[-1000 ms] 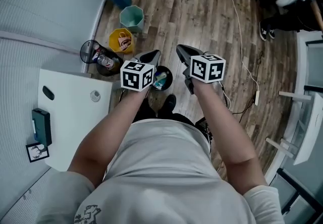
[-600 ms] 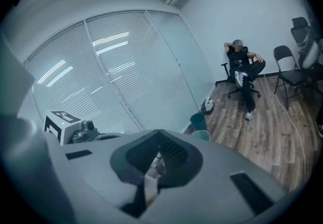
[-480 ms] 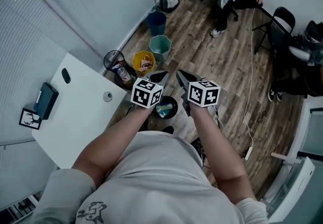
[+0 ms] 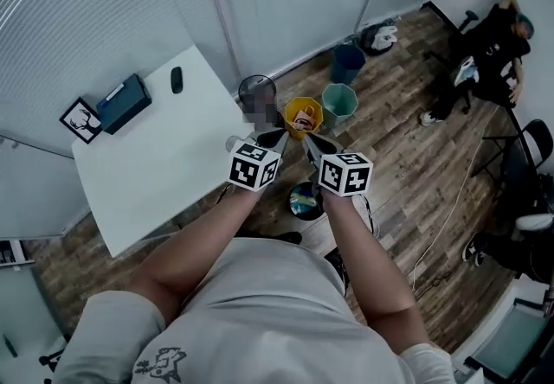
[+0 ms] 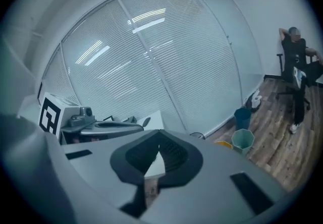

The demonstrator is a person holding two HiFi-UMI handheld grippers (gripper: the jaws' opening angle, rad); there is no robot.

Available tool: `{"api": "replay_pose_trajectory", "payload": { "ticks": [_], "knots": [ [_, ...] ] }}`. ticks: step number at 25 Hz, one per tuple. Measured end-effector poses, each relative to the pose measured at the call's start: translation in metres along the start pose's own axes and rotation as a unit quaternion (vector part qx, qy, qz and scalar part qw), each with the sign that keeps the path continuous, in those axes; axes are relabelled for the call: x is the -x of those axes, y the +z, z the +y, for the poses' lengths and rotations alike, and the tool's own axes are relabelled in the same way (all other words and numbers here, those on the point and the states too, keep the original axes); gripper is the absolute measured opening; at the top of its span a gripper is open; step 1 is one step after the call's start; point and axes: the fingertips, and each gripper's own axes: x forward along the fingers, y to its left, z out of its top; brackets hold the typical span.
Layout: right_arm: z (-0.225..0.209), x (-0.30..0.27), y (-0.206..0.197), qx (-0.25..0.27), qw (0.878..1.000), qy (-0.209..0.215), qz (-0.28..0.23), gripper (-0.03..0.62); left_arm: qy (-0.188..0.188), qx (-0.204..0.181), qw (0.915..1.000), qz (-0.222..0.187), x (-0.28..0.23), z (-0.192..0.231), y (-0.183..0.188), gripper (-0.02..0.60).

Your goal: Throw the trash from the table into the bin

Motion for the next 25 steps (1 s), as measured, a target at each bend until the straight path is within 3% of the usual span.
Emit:
{"api": "replay_pose_trajectory", "payload": {
  "ticks": [4, 17, 20, 25],
  "knots": [
    [0.055, -0.049, 0.003, 0.029, 0.999, 0.033, 0.020, 0.006, 0.047, 0.035, 0.9979, -0.026, 0.047, 0.058, 0.000, 0.006],
    [0.243, -0.171, -0.025, 0.093, 0.988, 0.104, 0.068, 0.006, 0.127, 0.099, 0.9847, -0.066, 0.210, 0.204, -0.034, 0.006],
    [0.296, -0.205, -0.035, 0.115, 0.981, 0.134, 0.081, 0.006, 0.158, 0.115, 0.9774, -0.081, 0.254, 0.243, -0.047, 0.006],
    [0.372, -0.245, -0.066, 0.147, 0.969, 0.175, 0.098, 0.006, 0.224, 0.148, 0.9566, -0.112, 0.328, 0.301, -0.078, 0.006]
  ]
}}
